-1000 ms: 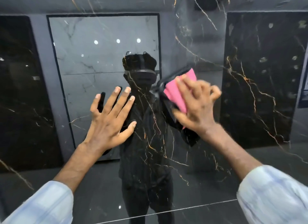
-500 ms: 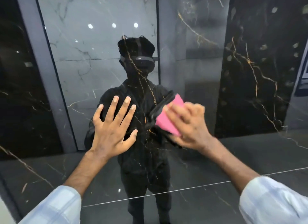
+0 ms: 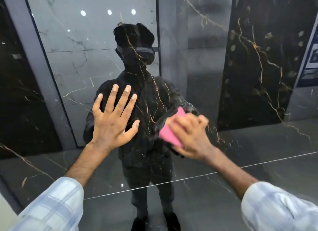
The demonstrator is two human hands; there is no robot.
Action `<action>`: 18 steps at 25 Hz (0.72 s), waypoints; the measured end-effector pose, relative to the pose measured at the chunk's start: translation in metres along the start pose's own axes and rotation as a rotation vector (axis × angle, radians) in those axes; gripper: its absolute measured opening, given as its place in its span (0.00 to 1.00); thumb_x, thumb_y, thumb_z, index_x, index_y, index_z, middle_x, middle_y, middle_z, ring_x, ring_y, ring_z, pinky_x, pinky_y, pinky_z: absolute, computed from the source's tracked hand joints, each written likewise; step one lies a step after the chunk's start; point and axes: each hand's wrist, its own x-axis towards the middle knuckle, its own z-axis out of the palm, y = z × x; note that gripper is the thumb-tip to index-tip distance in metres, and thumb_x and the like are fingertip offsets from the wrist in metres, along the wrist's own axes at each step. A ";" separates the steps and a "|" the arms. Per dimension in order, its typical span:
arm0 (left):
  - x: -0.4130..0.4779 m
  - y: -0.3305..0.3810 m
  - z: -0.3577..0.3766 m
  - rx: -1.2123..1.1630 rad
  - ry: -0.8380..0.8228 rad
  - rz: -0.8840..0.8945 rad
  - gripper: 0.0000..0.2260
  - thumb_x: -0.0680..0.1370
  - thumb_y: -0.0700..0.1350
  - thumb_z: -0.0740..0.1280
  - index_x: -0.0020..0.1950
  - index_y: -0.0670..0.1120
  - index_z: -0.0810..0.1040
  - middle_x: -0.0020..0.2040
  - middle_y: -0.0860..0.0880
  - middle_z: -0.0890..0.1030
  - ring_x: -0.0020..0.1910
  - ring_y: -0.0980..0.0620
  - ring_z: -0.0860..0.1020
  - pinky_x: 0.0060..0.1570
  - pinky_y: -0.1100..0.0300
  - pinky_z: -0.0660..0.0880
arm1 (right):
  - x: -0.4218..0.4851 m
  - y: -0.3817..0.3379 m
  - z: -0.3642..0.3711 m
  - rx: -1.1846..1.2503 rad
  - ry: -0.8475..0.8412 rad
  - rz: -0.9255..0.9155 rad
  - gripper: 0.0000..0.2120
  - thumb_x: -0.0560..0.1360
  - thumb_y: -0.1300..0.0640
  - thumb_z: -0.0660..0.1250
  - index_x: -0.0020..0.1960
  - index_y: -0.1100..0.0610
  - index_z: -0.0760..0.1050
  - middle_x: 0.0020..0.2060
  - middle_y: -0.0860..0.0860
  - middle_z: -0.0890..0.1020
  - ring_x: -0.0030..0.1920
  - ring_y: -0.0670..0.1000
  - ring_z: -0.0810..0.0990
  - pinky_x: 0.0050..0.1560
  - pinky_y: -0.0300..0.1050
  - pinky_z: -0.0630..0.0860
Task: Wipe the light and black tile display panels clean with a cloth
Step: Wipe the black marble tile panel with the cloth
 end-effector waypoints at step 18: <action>-0.083 0.013 -0.021 -0.198 -0.124 -0.021 0.29 0.79 0.55 0.64 0.80 0.48 0.70 0.85 0.46 0.54 0.83 0.42 0.56 0.75 0.36 0.51 | -0.093 -0.050 0.009 0.103 -0.400 -0.129 0.27 0.72 0.39 0.68 0.69 0.44 0.70 0.64 0.47 0.71 0.59 0.56 0.70 0.53 0.56 0.59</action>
